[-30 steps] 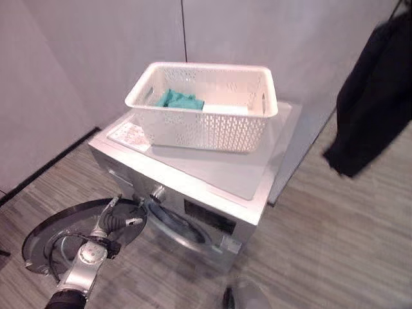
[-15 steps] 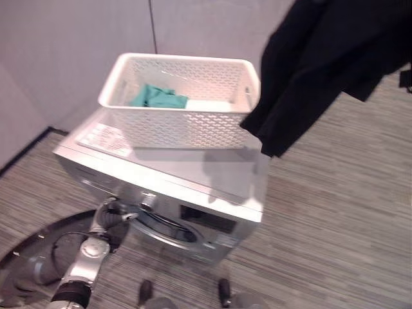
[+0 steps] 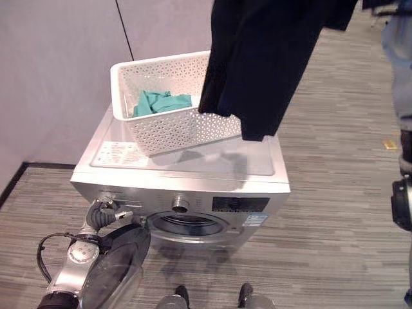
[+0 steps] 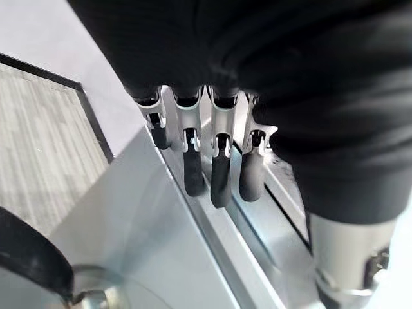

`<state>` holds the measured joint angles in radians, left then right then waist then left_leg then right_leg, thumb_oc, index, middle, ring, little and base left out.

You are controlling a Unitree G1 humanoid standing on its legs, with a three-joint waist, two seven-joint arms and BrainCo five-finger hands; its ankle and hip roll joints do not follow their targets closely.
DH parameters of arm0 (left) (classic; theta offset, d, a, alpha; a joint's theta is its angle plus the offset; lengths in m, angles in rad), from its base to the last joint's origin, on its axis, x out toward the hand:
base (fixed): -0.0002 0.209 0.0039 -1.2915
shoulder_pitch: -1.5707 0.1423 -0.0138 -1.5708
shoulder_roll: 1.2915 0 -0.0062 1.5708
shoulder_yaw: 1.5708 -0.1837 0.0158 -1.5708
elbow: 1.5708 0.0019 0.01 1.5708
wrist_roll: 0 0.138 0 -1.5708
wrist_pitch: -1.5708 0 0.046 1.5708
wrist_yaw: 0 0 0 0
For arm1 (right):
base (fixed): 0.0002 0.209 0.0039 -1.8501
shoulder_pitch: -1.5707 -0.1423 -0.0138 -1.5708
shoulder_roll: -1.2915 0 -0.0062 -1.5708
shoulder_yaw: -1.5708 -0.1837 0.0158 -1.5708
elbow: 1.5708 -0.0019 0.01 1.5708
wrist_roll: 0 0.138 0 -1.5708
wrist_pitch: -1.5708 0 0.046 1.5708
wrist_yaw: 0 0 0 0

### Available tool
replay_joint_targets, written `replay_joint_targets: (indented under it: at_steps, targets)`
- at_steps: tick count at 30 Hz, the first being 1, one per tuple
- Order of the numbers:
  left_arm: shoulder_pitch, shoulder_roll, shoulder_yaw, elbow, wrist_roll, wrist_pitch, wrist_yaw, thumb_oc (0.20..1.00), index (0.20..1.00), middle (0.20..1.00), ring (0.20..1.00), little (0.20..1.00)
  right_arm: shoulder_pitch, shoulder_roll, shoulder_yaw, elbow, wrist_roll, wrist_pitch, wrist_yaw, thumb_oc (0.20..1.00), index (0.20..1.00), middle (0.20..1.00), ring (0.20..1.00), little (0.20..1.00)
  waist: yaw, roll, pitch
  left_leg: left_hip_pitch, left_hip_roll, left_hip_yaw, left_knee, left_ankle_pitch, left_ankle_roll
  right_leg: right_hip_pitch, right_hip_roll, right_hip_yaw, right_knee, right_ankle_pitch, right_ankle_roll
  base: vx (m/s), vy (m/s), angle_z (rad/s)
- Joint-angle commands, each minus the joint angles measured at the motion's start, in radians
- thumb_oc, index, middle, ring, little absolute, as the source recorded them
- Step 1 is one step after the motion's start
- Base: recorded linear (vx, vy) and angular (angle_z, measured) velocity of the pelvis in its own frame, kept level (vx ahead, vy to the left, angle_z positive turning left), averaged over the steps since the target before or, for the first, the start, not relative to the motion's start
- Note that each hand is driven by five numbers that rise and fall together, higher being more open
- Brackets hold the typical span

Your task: Grab the laundry basket,head to the washer,open it,put in the laundry and shut it.

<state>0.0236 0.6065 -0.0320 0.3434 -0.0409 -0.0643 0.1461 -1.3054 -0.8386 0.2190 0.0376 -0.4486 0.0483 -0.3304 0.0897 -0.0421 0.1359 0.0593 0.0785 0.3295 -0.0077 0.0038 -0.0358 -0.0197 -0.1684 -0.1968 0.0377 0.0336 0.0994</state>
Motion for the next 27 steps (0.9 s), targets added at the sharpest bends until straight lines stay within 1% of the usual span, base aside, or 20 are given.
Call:
replay_joint_targets:
  at_steps: [1, 3, 5, 6, 9, 11, 14, 18, 21, 23, 24, 25, 27]
  targets:
    - [-0.231, 0.045, -0.019, -0.297, -0.027, -0.128, -0.036, 1.000, 1.000, 1.000, 1.000, 1.000, -0.029, 0.000, -0.002, -0.026, -0.047, 0.028, -0.007, 0.200, 0.200, 0.200, 0.200, 0.200, 0.002, 0.011, -0.109, -0.014, 0.029, -0.184, 0.018, -0.093, -0.026, 0.018, -0.037, 0.055, 0.042, -0.086, 0.059, -0.03, -0.145, 0.13]
    - [-0.260, 0.037, -0.031, -0.368, -0.053, -0.110, -0.069, 1.000, 1.000, 1.000, 1.000, 1.000, -0.004, 0.009, -0.018, -0.026, -0.049, 0.034, -0.005, 0.200, 0.200, 0.200, 0.200, 0.200, 0.015, 0.009, -0.110, -0.021, 0.041, -0.199, 0.020, -0.078, -0.039, 0.045, -0.031, 0.030, 0.022, -0.089, 0.056, -0.05, -0.147, 0.03]
    - [-0.291, 0.048, -0.039, -0.458, -0.087, -0.103, -0.101, 1.000, 1.000, 1.000, 1.000, 1.000, 0.034, -0.007, -0.041, -0.038, -0.050, 0.034, 0.000, 0.200, 0.200, 0.200, 0.200, 0.200, 0.026, 0.003, -0.101, -0.040, 0.056, -0.228, 0.027, -0.060, -0.053, 0.064, -0.019, 0.009, 0.012, -0.099, 0.045, -0.06, -0.149, 0.17]
    - [-0.294, 0.046, -0.045, -0.502, -0.128, -0.100, -0.120, 1.000, 1.000, 1.000, 1.000, 1.000, 0.051, -0.012, -0.048, -0.048, -0.050, 0.032, 0.002, 0.200, 0.200, 0.200, 0.200, 0.200, 0.028, 0.001, -0.101, -0.047, 0.061, -0.242, 0.028, -0.053, -0.058, 0.075, -0.014, -0.008, 0.007, -0.103, 0.041, -0.04, -0.139, 0.54]
    - [-0.284, 0.057, -0.075, -0.657, -0.310, -0.085, -0.195, 1.000, 1.000, 1.000, 1.000, 1.000, 0.098, -0.011, -0.052, -0.053, -0.035, 0.024, 0.005, 0.200, 0.200, 0.200, 0.200, 0.200, 0.026, 0.003, -0.104, -0.059, 0.072, -0.280, 0.029, -0.038, -0.070, 0.109, 0.000, -0.043, -0.016, -0.110, 0.031, -0.02, -0.104, 0.82]
    - [-0.279, 0.072, -0.088, -0.726, -0.400, -0.083, -0.222, 1.000, 1.000, 1.000, 1.000, 1.000, 0.120, -0.003, -0.044, -0.048, -0.032, 0.012, 0.006, 0.200, 0.200, 0.200, 0.200, 0.200, 0.025, 0.010, -0.108, -0.057, 0.079, -0.288, 0.026, -0.031, -0.074, 0.126, 0.006, -0.053, -0.026, -0.113, 0.028, -0.01, -0.069, 0.50]
    - [-0.263, 0.099, -0.093, -0.800, -0.484, -0.079, -0.238, 1.000, 1.000, 1.000, 1.000, 1.000, 0.151, -0.009, -0.035, -0.048, -0.034, 0.001, 0.006, 0.200, 0.200, 0.200, 0.200, 0.200, 0.029, 0.016, -0.107, -0.055, 0.089, -0.300, 0.024, -0.019, -0.080, 0.145, 0.017, -0.059, -0.035, -0.121, 0.020, -0.01, -0.061, 0.02]
    - [-0.182, 0.141, -0.057, -0.871, -0.541, -0.079, -0.257, 1.000, 1.000, 1.000, 1.000, 1.000, 0.215, -0.029, -0.061, -0.058, -0.019, -0.016, 0.008, 0.200, 0.200, 0.200, 0.200, 0.200, 0.035, 0.028, -0.100, -0.060, 0.097, -0.322, 0.025, -0.003, -0.087, 0.162, 0.037, -0.061, -0.044, -0.133, 0.004, -0.02, -0.049, 0.02]
    - [-0.114, 0.135, -0.034, -0.894, -0.558, -0.075, -0.263, 1.000, 1.000, 1.000, 1.000, 1.000, 0.264, -0.036, -0.084, -0.064, -0.008, -0.027, 0.009, 0.200, 0.200, 0.200, 0.200, 0.200, 0.034, 0.034, -0.096, -0.060, 0.107, -0.330, 0.025, 0.009, -0.098, 0.172, 0.047, -0.068, -0.044, -0.140, -0.005, -0.01, -0.024, 0.06]
    - [-0.097, 0.119, -0.032, -0.887, -0.549, -0.068, -0.260, 1.000, 1.000, 1.000, 1.000, 1.000, 0.294, -0.042, -0.101, -0.069, 0.000, -0.030, 0.012, 0.200, 0.200, 0.200, 0.200, 0.200, 0.029, 0.038, -0.094, -0.060, 0.111, -0.333, 0.024, 0.016, -0.103, 0.178, 0.053, -0.071, -0.046, -0.145, -0.010, -0.03, -0.041, 0.22]
    - [-0.106, 0.084, -0.051, -0.869, -0.537, -0.064, -0.246, 1.000, 1.000, 1.000, 1.000, 1.000, 0.320, -0.041, -0.118, -0.078, 0.013, -0.029, 0.016, 0.200, 0.200, 0.200, 0.200, 0.200, 0.018, 0.038, -0.093, -0.061, 0.116, -0.336, 0.018, 0.025, -0.111, 0.181, 0.060, -0.074, -0.047, -0.149, -0.014, -0.04, -0.034, 0.23]
    - [-0.111, 0.082, -0.055, -0.865, -0.535, -0.064, -0.245, 1.000, 1.000, 1.000, 1.000, 1.000, 0.323, -0.044, -0.120, -0.081, 0.013, -0.029, 0.017, 0.200, 0.200, 0.200, 0.200, 0.200, 0.018, 0.039, -0.094, -0.061, 0.116, -0.338, 0.017, 0.026, -0.112, 0.182, 0.061, -0.076, -0.047, -0.150, -0.015, -0.04, -0.029, 0.22]
    - [-0.142, 0.038, -0.092, -0.833, -0.520, -0.058, -0.234, 1.000, 1.000, 1.000, 1.000, 1.000, 0.334, -0.033, -0.123, -0.087, 0.030, -0.028, 0.022, 0.200, 0.200, 0.200, 0.200, 0.200, 0.002, 0.039, -0.097, -0.059, 0.119, -0.337, 0.007, 0.031, -0.117, 0.183, 0.065, -0.077, -0.048, -0.151, -0.017, -0.02, -0.014, 0.16]
